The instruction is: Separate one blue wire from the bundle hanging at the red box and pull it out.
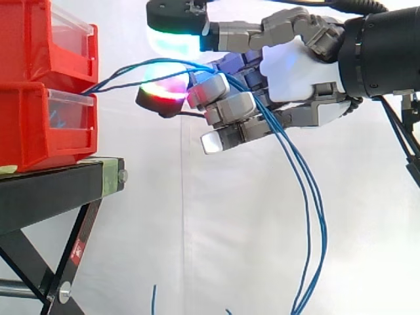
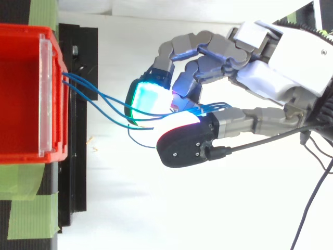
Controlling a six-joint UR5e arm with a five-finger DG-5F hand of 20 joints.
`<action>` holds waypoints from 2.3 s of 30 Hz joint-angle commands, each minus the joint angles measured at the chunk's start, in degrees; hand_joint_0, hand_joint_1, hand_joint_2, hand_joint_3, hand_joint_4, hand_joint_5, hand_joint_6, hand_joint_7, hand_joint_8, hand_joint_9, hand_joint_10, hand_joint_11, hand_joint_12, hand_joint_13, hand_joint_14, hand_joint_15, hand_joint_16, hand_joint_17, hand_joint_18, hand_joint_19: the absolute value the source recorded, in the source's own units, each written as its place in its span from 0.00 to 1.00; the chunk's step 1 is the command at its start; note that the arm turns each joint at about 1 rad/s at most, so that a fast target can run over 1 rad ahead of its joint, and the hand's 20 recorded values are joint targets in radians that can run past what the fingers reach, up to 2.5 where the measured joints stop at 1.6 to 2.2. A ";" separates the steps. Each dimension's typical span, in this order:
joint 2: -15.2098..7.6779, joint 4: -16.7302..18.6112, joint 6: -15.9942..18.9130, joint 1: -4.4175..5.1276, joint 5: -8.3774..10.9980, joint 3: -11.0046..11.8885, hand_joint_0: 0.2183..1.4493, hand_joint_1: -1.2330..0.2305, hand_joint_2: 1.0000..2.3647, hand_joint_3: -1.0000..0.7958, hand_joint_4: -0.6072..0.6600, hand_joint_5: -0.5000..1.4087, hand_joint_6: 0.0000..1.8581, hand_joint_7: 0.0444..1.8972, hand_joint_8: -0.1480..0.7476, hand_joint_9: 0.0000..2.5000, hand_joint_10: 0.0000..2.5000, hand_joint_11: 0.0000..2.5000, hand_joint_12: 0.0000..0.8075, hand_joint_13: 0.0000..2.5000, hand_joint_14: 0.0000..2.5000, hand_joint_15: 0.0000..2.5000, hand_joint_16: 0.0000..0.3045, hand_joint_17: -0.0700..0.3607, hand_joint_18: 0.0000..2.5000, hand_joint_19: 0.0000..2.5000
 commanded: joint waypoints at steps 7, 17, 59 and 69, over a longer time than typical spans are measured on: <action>-0.01 0.00 0.00 0.07 0.00 0.00 0.36 0.36 0.02 0.43 0.69 0.14 0.46 0.51 0.55 0.27 0.37 0.60 0.42 0.32 0.43 0.59 0.13 0.37 0.31 0.37; -0.01 0.00 0.00 -0.01 0.00 0.00 0.43 0.19 0.01 0.39 0.66 0.13 0.45 0.54 0.53 0.20 0.32 0.63 0.43 0.26 0.40 0.60 0.13 0.37 0.25 0.34; -0.01 -0.09 0.00 0.25 -0.18 0.00 0.39 0.27 0.01 0.41 0.70 0.13 0.46 0.53 0.56 0.24 0.36 0.61 0.43 0.31 0.41 0.61 0.13 0.37 0.29 0.35; -0.01 -0.09 0.09 0.25 -0.18 0.00 0.44 0.20 0.02 0.43 0.68 0.12 0.46 0.54 0.54 0.18 0.34 0.61 0.42 0.24 0.44 0.59 0.12 0.36 0.25 0.34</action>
